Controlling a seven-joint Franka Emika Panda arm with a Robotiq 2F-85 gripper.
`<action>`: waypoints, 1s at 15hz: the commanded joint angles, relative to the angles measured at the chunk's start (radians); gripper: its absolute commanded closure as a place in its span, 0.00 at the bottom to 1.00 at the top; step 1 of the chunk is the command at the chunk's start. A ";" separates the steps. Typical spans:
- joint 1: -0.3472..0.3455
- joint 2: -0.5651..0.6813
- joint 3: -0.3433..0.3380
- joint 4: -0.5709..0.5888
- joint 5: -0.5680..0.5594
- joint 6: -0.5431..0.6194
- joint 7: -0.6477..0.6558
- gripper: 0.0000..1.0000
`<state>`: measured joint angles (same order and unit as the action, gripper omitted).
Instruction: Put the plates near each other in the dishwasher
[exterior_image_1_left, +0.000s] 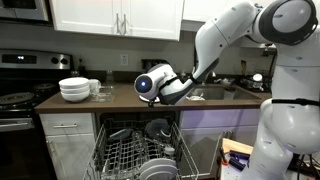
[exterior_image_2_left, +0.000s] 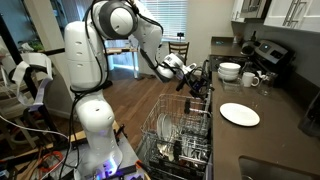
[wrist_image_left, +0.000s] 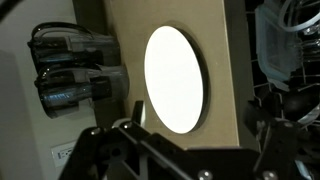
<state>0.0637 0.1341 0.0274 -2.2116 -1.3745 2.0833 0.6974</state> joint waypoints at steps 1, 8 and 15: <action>-0.014 0.088 -0.008 0.096 -0.037 -0.020 -0.003 0.00; -0.032 0.209 -0.036 0.215 -0.025 -0.010 -0.007 0.00; -0.042 0.269 -0.051 0.275 -0.018 -0.013 -0.013 0.40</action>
<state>0.0312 0.3768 -0.0284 -1.9732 -1.3860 2.0834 0.6974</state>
